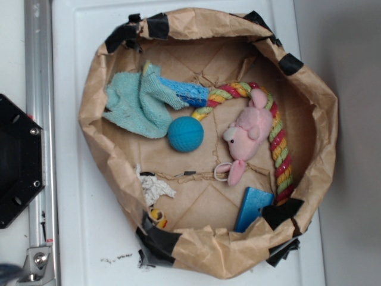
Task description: Grab the pink bunny.
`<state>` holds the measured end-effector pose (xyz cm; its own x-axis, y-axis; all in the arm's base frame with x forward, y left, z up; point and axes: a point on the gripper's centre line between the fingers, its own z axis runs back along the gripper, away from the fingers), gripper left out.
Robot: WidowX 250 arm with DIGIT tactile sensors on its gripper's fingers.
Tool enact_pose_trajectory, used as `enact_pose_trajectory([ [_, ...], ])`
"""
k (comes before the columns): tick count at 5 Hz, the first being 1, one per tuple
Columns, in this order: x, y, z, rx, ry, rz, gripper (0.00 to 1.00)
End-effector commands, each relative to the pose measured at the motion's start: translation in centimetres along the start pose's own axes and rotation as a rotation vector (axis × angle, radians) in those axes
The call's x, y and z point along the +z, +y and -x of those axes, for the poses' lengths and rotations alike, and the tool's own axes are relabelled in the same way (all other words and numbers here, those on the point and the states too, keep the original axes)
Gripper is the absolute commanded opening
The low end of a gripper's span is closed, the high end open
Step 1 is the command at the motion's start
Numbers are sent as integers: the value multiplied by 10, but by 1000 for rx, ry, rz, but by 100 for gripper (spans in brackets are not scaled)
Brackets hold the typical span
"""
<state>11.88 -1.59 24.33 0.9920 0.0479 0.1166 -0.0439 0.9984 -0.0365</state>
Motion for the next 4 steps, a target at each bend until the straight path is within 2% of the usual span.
enact_pose_trajectory([
  [1, 0, 0, 0, 0, 0, 0, 100],
  [2, -55, 3, -40, 242, -34, 132, 100],
  [3, -90, 2, -82, 230, -117, 189, 100],
  [4, -119, 14, -128, 325, -303, 267, 100],
])
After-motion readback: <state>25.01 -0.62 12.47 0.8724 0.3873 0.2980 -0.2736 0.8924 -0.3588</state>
